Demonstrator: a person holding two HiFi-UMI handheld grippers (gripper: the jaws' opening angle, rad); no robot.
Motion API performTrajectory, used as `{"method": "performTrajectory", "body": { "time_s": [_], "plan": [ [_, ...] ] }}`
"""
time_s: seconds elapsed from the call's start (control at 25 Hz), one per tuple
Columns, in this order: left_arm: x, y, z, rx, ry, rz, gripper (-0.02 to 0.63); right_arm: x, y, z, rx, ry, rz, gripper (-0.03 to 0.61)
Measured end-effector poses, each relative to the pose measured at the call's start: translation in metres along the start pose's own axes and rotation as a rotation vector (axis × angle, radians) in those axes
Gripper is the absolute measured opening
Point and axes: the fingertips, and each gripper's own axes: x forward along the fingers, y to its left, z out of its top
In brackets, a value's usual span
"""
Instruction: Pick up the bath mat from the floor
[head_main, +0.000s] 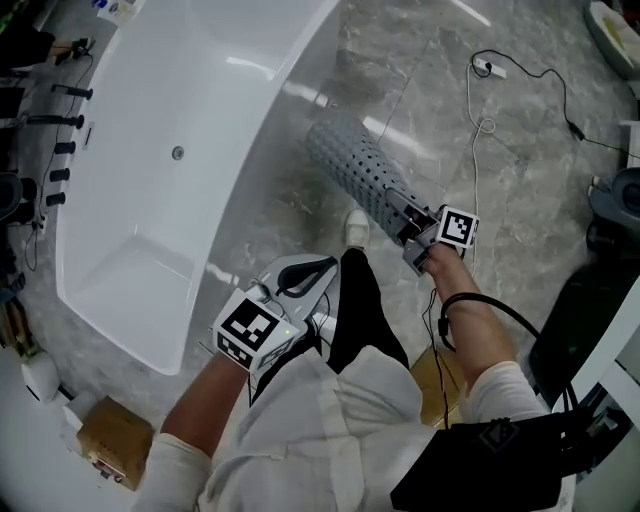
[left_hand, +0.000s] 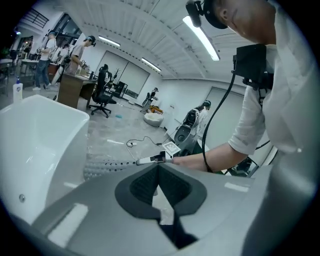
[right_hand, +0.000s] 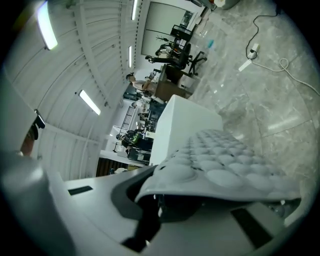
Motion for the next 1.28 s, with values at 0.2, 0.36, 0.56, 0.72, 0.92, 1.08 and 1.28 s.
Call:
{"method": "performTrajectory", "body": {
  "time_s": [0.2, 0.36, 0.56, 0.72, 0.92, 1.08, 1.28],
  "plan": [
    [-0.051, -0.031, 0.002, 0.027, -0.016, 0.009, 0.006, -0.03, 0.095, -0.02, -0.052, -0.008, 0.033, 0.011],
    [-0.088, -0.051, -0.002, 0.043, -0.032, 0.026, 0.006, -0.055, 0.164, -0.042, -0.08, -0.021, 0.078, 0.011],
    [-0.13, -0.075, -0.008, 0.061, -0.058, 0.035, 0.006, -0.079, 0.237, -0.071, -0.124, -0.032, 0.126, 0.012],
    [-0.164, -0.091, -0.007, 0.059, -0.103, 0.055, 0.006, -0.096, 0.281, -0.098, -0.145, -0.021, 0.139, 0.011],
    [-0.194, -0.101, -0.023, 0.039, -0.129, 0.081, 0.006, -0.109, 0.319, -0.135, -0.148, -0.01, 0.163, 0.012],
    [-0.214, -0.105, -0.029, 0.049, -0.145, 0.087, 0.006, -0.113, 0.338, -0.16, -0.15, 0.004, 0.185, 0.012],
    [-0.239, -0.109, -0.039, 0.049, -0.169, 0.103, 0.006, -0.116, 0.355, -0.192, -0.16, 0.023, 0.196, 0.012]
  ]
}}
